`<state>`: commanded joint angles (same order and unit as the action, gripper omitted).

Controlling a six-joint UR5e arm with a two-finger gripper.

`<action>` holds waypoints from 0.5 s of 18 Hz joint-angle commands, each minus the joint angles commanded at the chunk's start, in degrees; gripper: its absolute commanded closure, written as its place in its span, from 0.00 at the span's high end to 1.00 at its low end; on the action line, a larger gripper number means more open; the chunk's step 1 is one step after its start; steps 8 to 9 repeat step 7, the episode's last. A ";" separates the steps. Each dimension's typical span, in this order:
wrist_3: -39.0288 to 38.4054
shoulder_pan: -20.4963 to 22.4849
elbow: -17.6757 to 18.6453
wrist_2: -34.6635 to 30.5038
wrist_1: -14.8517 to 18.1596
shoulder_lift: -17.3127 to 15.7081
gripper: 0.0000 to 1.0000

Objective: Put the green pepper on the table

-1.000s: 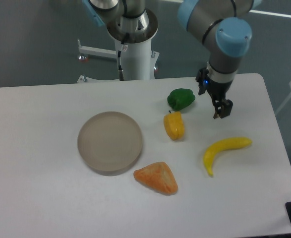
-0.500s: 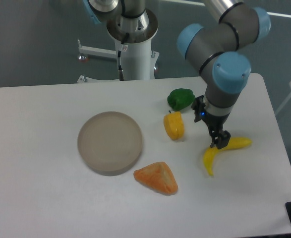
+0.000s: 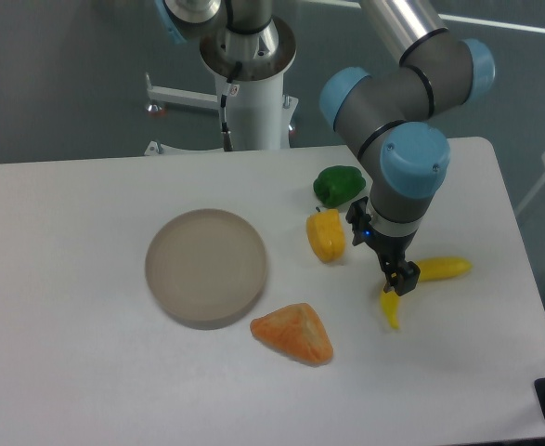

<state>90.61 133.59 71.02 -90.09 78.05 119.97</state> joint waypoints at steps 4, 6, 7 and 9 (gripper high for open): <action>0.09 0.00 0.09 -0.18 0.09 -0.09 1.00; 0.09 0.00 0.18 -0.18 0.09 -0.18 1.00; 0.09 0.00 0.18 -0.18 0.09 -0.26 1.00; 0.09 0.00 0.18 -0.18 0.09 -0.26 1.00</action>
